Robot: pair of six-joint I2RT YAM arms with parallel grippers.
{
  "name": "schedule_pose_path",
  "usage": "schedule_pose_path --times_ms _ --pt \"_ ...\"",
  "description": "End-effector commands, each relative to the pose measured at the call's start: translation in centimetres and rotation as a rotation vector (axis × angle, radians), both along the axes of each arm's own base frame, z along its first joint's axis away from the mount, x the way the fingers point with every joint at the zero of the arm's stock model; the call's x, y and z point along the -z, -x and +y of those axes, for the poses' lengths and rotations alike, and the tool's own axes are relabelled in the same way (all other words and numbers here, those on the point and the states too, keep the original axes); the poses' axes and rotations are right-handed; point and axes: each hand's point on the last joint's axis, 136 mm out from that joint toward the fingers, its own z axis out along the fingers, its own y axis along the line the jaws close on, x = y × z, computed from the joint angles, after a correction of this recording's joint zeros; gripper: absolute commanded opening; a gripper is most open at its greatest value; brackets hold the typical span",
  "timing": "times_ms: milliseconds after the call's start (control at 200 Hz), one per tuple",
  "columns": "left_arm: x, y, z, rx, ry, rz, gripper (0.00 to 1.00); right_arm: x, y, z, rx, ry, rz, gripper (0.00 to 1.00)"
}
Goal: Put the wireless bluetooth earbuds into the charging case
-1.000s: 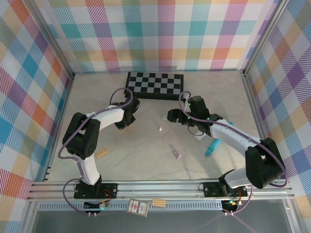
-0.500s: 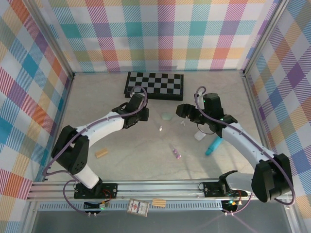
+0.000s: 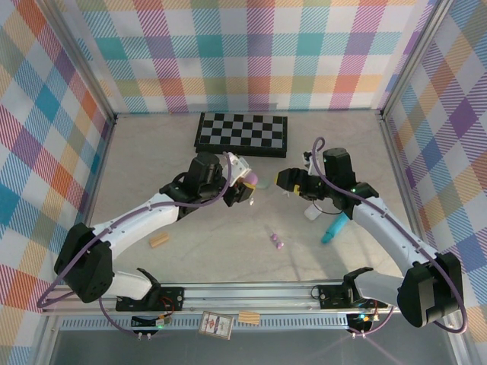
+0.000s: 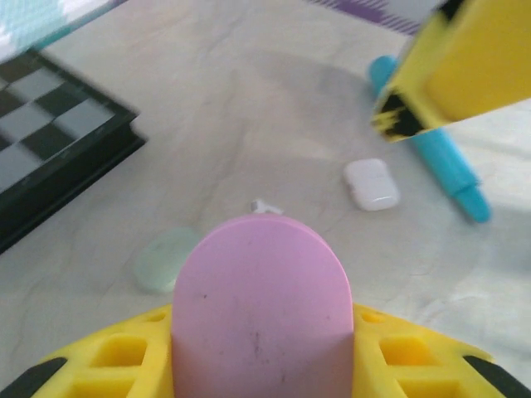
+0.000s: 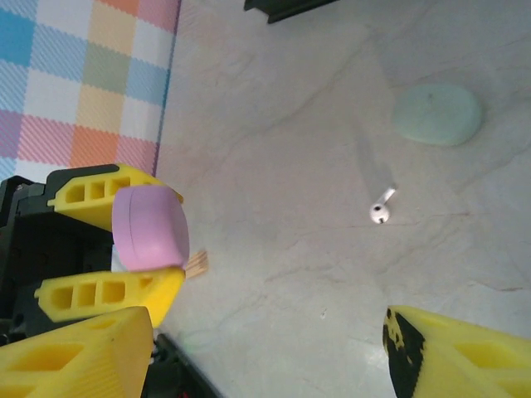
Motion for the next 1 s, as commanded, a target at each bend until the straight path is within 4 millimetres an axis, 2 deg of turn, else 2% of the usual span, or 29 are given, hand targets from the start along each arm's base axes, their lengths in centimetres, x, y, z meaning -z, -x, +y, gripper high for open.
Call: schedule_pose_path --times_ms 0,185,295,405,495,720,995 --pt "-2.5 2.7 -1.9 0.206 0.070 -0.122 0.33 -2.1 0.9 1.5 -0.097 -0.104 -0.007 0.72" --pt "-2.3 3.6 -2.4 0.264 0.057 -0.157 0.34 -3.4 2.1 3.5 -0.197 -0.165 -0.028 0.71" --pt "-2.4 4.0 -2.6 0.286 0.057 -0.171 0.35 -3.2 2.1 4.5 -0.217 -0.170 -0.014 0.69" --pt "-2.7 4.0 -2.7 0.288 0.067 -0.183 0.35 -2.6 2.0 5.2 -0.224 -0.173 0.020 0.62" --pt "-2.7 3.9 -2.8 0.284 0.068 -0.191 0.35 -1.8 1.7 5.5 -0.213 -0.174 0.055 0.53" --pt "-3.0 3.7 -2.8 0.273 0.079 -0.208 0.37 -1.3 1.6 5.6 -0.203 -0.171 0.084 0.39" --pt "-2.6 2.6 -3.0 0.226 0.069 -0.211 0.38 -0.7 1.7 6.4 -0.207 -0.165 0.149 0.39"
